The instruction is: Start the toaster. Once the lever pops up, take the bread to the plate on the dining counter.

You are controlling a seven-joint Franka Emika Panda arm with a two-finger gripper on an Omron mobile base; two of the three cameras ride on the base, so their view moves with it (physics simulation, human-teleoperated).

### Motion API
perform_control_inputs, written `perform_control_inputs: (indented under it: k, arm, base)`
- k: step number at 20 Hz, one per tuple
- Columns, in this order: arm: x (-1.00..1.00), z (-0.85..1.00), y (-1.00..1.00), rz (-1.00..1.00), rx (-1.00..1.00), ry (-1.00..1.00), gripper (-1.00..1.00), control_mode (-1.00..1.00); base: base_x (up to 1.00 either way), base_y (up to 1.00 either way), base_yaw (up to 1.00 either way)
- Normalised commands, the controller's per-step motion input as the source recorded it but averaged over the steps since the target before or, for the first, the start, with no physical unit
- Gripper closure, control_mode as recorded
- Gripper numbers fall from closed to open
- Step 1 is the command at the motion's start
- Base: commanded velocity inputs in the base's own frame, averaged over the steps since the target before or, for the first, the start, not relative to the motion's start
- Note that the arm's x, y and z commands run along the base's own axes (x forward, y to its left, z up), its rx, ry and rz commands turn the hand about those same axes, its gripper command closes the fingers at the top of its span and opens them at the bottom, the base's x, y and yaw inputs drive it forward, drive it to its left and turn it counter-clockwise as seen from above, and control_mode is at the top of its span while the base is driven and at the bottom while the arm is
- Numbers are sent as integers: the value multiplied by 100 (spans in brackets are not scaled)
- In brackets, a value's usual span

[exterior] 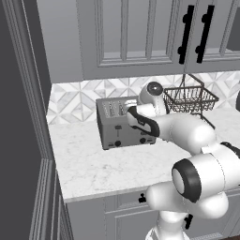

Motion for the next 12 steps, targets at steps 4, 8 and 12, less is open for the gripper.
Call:
perform_control_inputs:
  k: [4,8,12]
  arm:
    - [0,0,0,0,0,0,-100,-100]
    - [0,0,0,0,0,0,-100,-100]
    - [0,0,0,0,0,0,-100,-100]
  base:
    - [0,0,0]
    - [0,0,0]
    - [0,0,0]
